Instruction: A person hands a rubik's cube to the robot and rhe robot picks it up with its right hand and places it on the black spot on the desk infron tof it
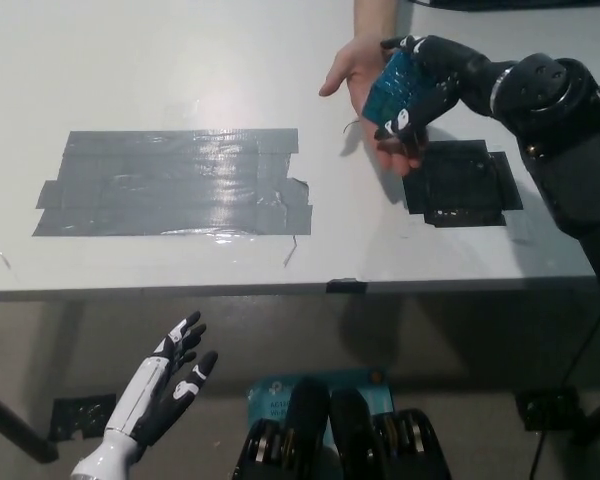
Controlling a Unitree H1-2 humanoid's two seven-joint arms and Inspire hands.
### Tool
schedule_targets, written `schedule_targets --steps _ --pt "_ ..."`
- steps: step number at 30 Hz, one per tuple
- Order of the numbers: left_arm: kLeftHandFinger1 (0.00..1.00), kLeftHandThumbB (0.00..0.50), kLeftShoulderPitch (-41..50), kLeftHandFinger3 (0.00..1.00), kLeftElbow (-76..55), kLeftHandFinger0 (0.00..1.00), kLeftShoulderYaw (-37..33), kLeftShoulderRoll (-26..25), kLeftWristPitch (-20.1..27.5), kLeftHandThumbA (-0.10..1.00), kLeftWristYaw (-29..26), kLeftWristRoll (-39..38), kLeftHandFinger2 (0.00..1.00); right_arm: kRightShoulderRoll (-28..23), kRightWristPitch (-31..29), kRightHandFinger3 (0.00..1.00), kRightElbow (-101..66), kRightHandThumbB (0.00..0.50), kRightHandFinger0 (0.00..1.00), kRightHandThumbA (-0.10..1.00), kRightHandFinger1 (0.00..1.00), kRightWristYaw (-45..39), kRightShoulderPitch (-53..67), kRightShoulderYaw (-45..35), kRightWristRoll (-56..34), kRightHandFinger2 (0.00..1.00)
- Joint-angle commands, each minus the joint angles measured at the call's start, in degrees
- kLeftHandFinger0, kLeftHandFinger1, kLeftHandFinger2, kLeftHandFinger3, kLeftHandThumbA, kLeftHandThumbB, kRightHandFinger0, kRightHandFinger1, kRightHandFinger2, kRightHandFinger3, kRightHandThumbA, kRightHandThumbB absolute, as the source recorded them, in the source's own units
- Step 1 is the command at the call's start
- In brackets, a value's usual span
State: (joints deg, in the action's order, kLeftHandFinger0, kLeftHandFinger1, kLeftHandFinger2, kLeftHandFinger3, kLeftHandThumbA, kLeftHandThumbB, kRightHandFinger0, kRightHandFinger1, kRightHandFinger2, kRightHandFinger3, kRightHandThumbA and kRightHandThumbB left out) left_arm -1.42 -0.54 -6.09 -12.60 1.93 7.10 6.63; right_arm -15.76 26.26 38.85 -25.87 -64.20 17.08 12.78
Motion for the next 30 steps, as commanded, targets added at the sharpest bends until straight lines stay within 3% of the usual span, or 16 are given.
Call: schedule_targets --steps 1,2,3,4,5,6,7,8,10,11,17,23,27,28,29,30 --pt "1.00 0.172 -1.3 1.00 -2.0 0.99 -0.1 -0.6 0.7 0.78 0.6 0.8 1.00 -0.7 0.5 1.00 0.0 0.448 1.00 0.85 1.00 1.6 -4.4 1.2 3.1 1.00" --pt "1.00 0.171 -1.4 1.00 -1.9 0.99 -0.1 -0.6 0.7 0.78 0.6 0.8 1.00 -0.8 0.1 1.00 -0.3 0.436 1.00 0.82 1.00 2.8 -4.2 1.6 4.1 1.00" --pt "1.00 0.170 -1.5 1.00 -1.7 0.99 -0.2 -0.6 1.3 0.78 0.6 0.8 1.00 -0.5 -1.1 1.00 -0.3 0.301 1.00 0.45 1.00 6.6 -4.0 1.9 6.0 1.00" --pt "1.00 0.168 -1.6 1.00 -1.7 0.99 -0.2 -0.6 1.5 0.78 0.6 0.8 1.00 -0.1 -1.9 0.72 -0.2 0.309 0.87 0.11 0.87 9.4 -3.7 1.5 7.0 0.88" --pt "1.00 0.167 -1.7 1.00 -1.7 0.99 -0.2 -0.6 1.5 0.78 0.7 0.8 1.00 0.0 -2.2 0.65 -0.2 0.308 0.74 0.03 0.80 10.0 -3.7 1.5 7.2 0.80" --pt "1.00 0.166 -1.9 1.00 -1.5 0.99 -0.2 -0.6 1.5 0.79 0.6 0.9 1.00 0.0 -3.4 0.46 -0.1 0.295 0.36 -0.09 0.49 11.4 -3.5 1.7 8.0 0.54" --pt "1.00 0.166 -2.0 1.00 -1.6 0.99 -0.2 -0.7 1.2 0.79 0.7 0.9 1.00 0.1 -4.9 0.62 -0.2 0.240 0.02 -0.10 0.29 13.2 -2.9 1.9 8.8 0.59" --pt "1.00 0.166 -2.0 1.00 -1.7 0.98 -0.2 -0.7 1.2 0.79 0.7 1.0 1.00 0.1 -5.1 0.84 -0.2 0.220 0.00 -0.10 0.42 13.4 -2.9 2.0 9.0 0.82" --pt "1.00 0.168 -2.0 1.00 -1.9 0.98 -0.2 -0.6 0.8 0.79 0.7 1.1 1.00 0.0 -5.9 1.00 -0.1 0.216 0.02 -0.10 0.64 14.0 -2.7 2.2 9.3 0.99" --pt "1.00 0.172 -2.3 1.00 -1.9 0.98 -0.1 -0.8 0.7 0.79 0.8 1.0 1.00 0.1 -6.6 1.00 0.2 0.204 0.06 -0.10 0.71 14.8 -2.7 2.0 9.4 0.99" --pt "1.00 0.175 -2.5 1.00 -1.5 0.99 -0.1 -0.7 0.8 0.80 0.7 1.0 1.00 -0.3 -7.9 1.00 -1.4 0.178 0.08 -0.10 0.65 15.8 -2.3 0.4 8.5 0.95" --pt "1.00 0.178 -2.6 1.00 -1.7 0.97 -0.1 -0.6 0.7 0.81 0.5 1.5 1.00 -0.7 -8.1 1.00 -4.3 0.181 0.11 -0.10 0.65 17.6 -2.1 -2.2 8.2 0.95" --pt "1.00 0.179 -2.9 1.00 -1.6 0.97 0.0 -0.7 0.5 0.81 0.7 1.2 1.00 -2.3 -8.8 0.91 -6.7 0.166 0.10 -0.10 0.62 17.4 -2.1 -3.7 8.1 0.89" --pt "1.00 0.177 -2.9 1.00 -1.6 0.97 0.0 -0.8 0.5 0.81 0.7 1.3 1.00 -2.8 -9.5 0.89 -6.7 0.173 0.14 -0.10 0.65 17.4 -2.1 -3.9 8.1 0.89" --pt "1.00 0.175 -2.8 1.00 -1.7 0.97 0.0 -0.7 0.5 0.81 0.7 1.3 1.00 -3.8 -11.0 0.90 -6.0 0.190 0.24 -0.10 0.72 17.7 -2.0 -4.0 8.4 0.93" --pt "1.00 0.172 -2.7 1.00 -1.9 0.97 0.1 -0.9 0.5 0.81 0.8 1.2 1.00 -4.1 -11.0 0.88 -5.7 0.195 0.23 -0.10 0.70 17.8 -1.8 -4.2 8.4 0.94"
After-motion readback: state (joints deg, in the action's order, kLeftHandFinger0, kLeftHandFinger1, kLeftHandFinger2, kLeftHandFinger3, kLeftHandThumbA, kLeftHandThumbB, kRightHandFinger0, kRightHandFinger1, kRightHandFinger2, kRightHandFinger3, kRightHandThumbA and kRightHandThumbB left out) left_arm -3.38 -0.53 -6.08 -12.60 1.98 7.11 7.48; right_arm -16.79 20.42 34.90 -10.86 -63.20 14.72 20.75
